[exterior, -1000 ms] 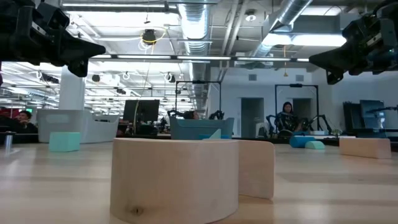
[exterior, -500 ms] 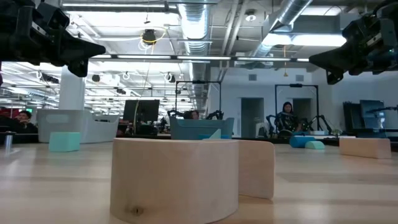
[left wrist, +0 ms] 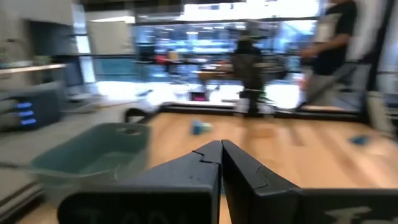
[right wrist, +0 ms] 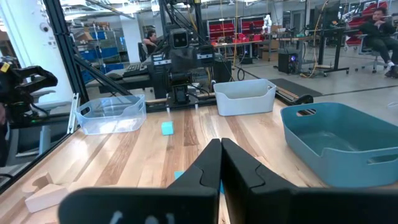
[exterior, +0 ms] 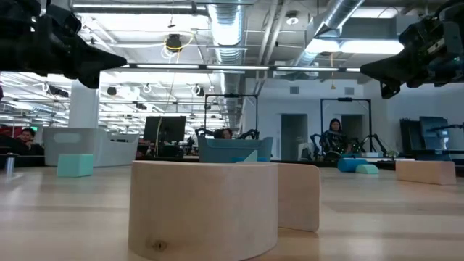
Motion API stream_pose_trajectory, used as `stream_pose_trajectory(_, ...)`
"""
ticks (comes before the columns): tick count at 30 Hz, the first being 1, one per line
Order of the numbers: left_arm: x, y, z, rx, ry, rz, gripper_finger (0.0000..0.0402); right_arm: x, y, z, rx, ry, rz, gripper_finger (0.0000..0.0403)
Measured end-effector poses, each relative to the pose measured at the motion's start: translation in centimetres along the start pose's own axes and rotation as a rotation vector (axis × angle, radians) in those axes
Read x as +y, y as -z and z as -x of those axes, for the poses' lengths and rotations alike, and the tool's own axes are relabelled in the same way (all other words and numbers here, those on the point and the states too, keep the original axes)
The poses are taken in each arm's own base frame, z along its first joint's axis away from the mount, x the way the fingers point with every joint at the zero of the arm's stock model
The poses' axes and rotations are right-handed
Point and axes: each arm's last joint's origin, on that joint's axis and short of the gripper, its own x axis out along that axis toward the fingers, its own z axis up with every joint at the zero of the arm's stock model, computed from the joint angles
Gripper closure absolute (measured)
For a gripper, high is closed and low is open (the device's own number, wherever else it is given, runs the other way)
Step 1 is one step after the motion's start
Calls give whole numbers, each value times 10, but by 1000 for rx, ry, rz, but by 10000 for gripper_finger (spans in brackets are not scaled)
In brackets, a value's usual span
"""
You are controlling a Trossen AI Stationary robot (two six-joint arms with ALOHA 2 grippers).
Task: Sort & place blocks by color
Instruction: Put the top blue block into the gray bin
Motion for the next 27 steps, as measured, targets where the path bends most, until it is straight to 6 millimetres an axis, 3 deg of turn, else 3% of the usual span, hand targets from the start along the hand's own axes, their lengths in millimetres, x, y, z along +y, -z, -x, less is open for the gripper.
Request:
stream_pose_trajectory(8,8,-3,1,-50,-262,181,401,0,0,0,0,0,0,374)
stream_pose_trajectory(12,8,-3,1,-68,-273,283,401,0,0,0,0,0,0,374)
stream_pose_trajectory(21,10,-6,2,-121,-327,355,401,0,0,0,-1,0,0,374)
stream_pose_trajectory(27,15,-5,4,-148,-535,366,401,0,0,0,0,0,0,375)
